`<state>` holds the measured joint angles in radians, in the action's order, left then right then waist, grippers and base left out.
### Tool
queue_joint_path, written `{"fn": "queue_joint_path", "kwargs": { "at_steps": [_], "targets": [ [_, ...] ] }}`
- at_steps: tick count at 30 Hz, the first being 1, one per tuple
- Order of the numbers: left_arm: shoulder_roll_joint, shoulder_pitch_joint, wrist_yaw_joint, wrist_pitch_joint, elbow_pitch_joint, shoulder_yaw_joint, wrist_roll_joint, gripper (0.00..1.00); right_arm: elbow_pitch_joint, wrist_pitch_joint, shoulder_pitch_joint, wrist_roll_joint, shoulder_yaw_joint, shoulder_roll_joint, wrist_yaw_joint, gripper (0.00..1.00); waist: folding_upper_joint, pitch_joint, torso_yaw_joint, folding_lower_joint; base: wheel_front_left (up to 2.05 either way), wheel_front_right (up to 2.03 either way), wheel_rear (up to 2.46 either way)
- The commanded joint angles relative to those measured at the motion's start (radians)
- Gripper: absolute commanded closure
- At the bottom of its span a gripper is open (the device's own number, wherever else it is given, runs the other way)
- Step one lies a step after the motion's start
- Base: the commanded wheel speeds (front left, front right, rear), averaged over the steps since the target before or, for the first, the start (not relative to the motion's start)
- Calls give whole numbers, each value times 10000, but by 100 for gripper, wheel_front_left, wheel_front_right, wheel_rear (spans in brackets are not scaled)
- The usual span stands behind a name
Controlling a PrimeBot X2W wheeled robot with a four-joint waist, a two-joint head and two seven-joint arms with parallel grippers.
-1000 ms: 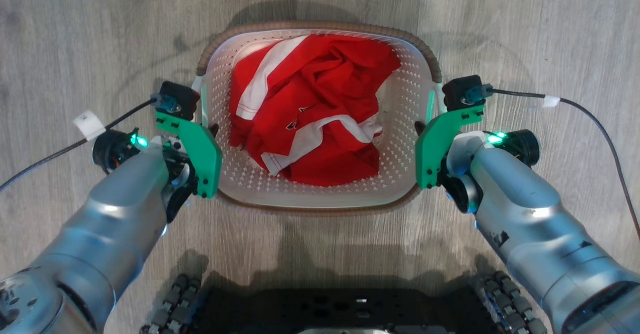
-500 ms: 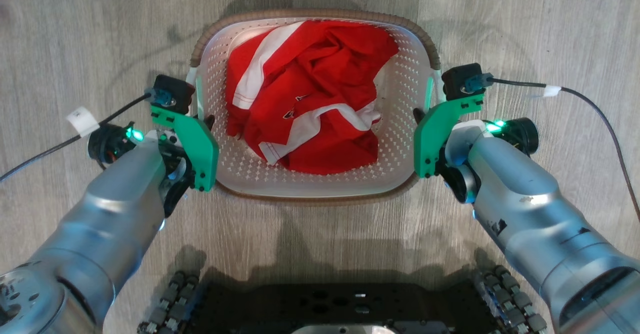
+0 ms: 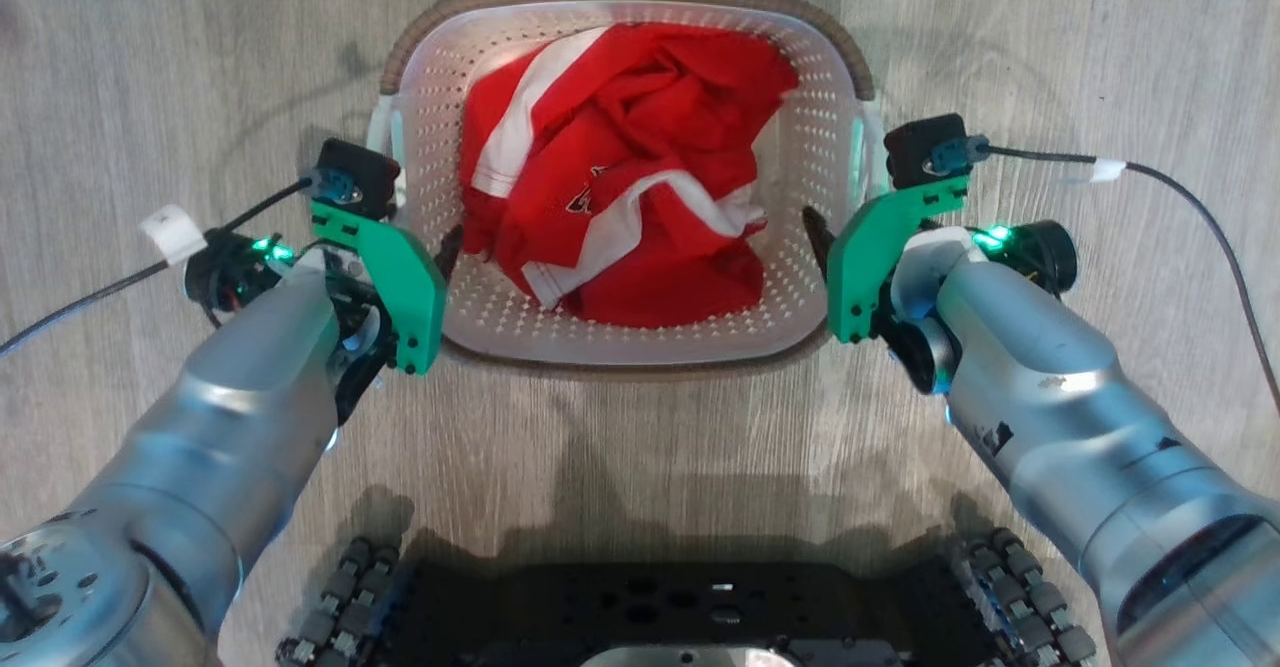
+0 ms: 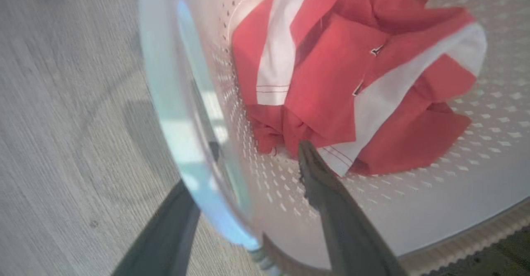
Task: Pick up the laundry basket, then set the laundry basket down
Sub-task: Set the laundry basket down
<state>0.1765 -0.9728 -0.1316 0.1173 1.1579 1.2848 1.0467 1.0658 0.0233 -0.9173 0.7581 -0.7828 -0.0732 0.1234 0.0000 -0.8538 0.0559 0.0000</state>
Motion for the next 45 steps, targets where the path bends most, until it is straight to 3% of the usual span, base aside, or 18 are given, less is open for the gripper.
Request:
{"fn": "queue_joint_path", "kwargs": {
  "at_steps": [1, 27, 40, 45],
  "targets": [
    [156, -60, 10, 124, 96, -67, -36, 0, -55, -86, 346, 53, -160, 229, 73, 0, 0, -2, 7, 0, 0, 0, 0],
    [10, 70, 10, 131, 1049, -55, 99, 0, 117, -175, 391, 881, -807, 229, 73, 0, 0, 465, -57, 0, 0, 0, 0],
    [305, 605, 109, 680, 1249, -232, 369, 0, -4, -488, 714, 1488, -1364, 229, 73, 0, 0, 1699, -342, 0, 0, 0, 0],
    [374, 1016, 201, 1275, 1257, -334, 348, 0, -134, -1519, 854, 1789, -1355, 229, 73, 0, 0, 2857, -436, 0, 0, 0, 0]
  ]
}}
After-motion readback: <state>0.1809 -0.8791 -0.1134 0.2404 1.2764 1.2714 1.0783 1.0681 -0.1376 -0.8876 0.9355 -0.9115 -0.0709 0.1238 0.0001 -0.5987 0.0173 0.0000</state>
